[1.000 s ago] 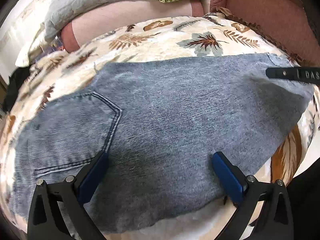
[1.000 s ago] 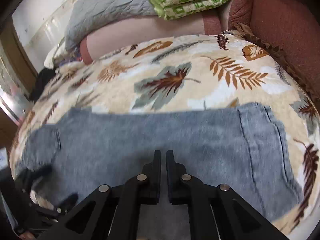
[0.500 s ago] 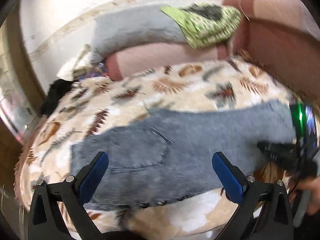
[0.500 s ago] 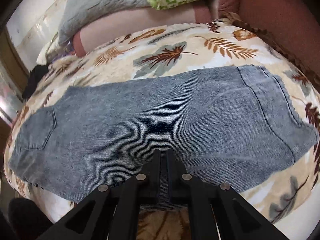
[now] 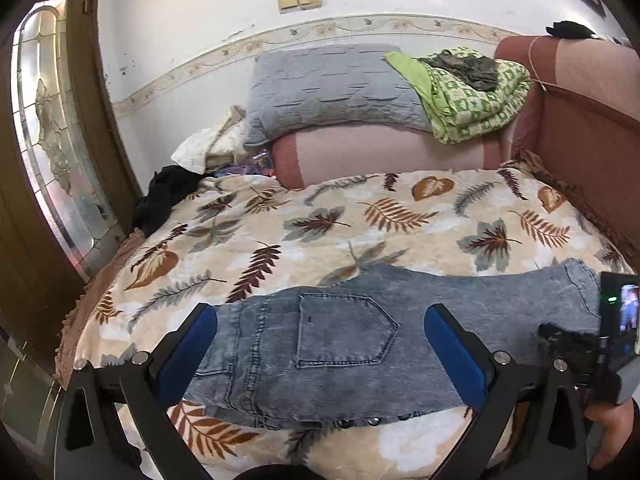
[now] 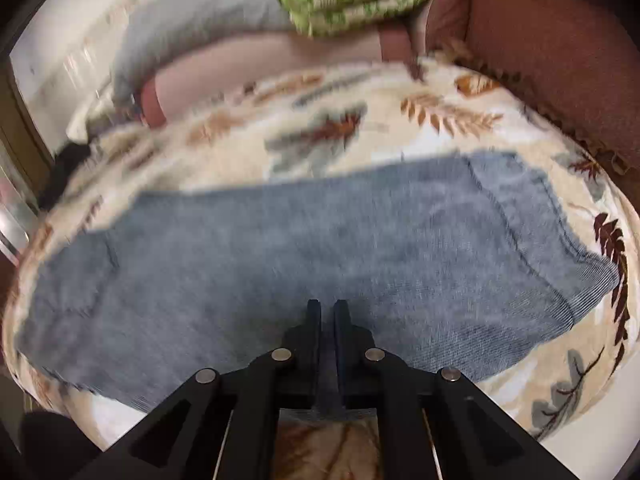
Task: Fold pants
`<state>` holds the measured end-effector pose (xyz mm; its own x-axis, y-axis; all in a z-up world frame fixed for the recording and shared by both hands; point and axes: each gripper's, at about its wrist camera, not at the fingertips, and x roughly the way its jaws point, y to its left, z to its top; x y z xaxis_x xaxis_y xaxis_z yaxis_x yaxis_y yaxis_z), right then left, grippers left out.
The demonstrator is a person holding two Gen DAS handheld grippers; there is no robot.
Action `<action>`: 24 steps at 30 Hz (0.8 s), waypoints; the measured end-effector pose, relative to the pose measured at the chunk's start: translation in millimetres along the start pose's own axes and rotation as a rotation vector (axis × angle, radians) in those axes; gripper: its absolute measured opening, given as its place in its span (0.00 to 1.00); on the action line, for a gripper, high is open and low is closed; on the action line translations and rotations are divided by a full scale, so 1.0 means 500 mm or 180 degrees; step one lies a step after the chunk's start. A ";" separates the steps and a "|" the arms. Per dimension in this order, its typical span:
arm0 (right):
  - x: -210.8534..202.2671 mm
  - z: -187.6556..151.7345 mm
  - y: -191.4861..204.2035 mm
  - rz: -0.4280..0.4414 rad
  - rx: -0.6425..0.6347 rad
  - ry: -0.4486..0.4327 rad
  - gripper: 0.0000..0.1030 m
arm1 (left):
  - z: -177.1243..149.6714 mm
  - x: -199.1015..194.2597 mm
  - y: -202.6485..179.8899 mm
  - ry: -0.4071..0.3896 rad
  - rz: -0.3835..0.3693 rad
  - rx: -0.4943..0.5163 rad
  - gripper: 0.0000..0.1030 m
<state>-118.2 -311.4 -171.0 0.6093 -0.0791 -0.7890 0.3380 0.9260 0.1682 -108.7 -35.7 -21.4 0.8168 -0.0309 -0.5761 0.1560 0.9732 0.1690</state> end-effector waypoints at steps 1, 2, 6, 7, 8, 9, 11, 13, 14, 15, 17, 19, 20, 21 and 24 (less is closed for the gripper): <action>-0.016 0.004 0.005 0.0032 -0.0005 -0.0139 0.08 | 0.001 0.001 0.002 -0.0011 0.0020 -0.0009 1.00; -0.027 0.006 0.011 0.0066 -0.0034 -0.0238 0.08 | 0.003 0.001 0.003 -0.0013 0.0033 -0.0013 1.00; -0.072 0.003 0.052 0.0193 -0.0277 -0.0623 0.08 | 0.007 0.011 0.003 -0.0001 0.0100 -0.0045 1.00; -0.079 0.001 0.064 0.0248 -0.0352 -0.0678 0.08 | 0.009 0.015 0.004 0.0004 0.0106 -0.0046 1.00; -0.083 0.000 0.073 0.0280 -0.0397 -0.0704 0.08 | 0.009 0.018 0.002 0.0007 0.0112 -0.0050 1.00; -0.086 -0.001 0.080 0.0305 -0.0441 -0.0724 0.08 | 0.010 0.022 0.000 0.0007 0.0117 -0.0053 1.00; -0.091 -0.003 0.091 0.0340 -0.0512 -0.0752 0.08 | 0.011 0.028 -0.005 0.0011 0.0124 -0.0051 1.00; -0.095 -0.004 0.098 0.0373 -0.0551 -0.0778 0.08 | 0.012 0.032 -0.011 0.0010 0.0090 -0.0064 1.00; -0.097 -0.005 0.102 0.0380 -0.0583 -0.0799 0.08 | 0.012 0.035 -0.014 0.0010 0.0068 -0.0076 1.00; -0.100 -0.006 0.105 0.0381 -0.0611 -0.0828 0.08 | 0.013 0.037 -0.017 0.0012 0.0057 -0.0083 1.00; -0.107 -0.008 0.110 0.0371 -0.0665 -0.0871 0.09 | 0.013 0.044 -0.026 0.0018 0.0001 -0.0110 1.00; -0.112 -0.009 0.109 0.0391 -0.0680 -0.0889 0.16 | 0.013 0.052 -0.031 0.0039 -0.0028 -0.0125 1.00; -0.114 -0.009 0.108 0.0406 -0.0671 -0.0893 0.29 | 0.013 0.056 -0.034 0.0055 -0.0043 -0.0130 1.00; -0.116 -0.008 0.105 0.0420 -0.0647 -0.0906 0.37 | 0.012 0.063 -0.037 0.0086 -0.0063 -0.0137 1.00; -0.132 -0.005 0.096 0.0448 -0.0569 -0.1028 0.49 | 0.008 0.078 -0.045 0.0147 -0.0065 -0.0128 1.00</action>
<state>-144.2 -260.5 -112.4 0.8448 -0.0324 -0.5342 0.1222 0.9835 0.1336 -78.0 -59.6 -44.2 0.7870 -0.0412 -0.6156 0.1493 0.9808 0.1252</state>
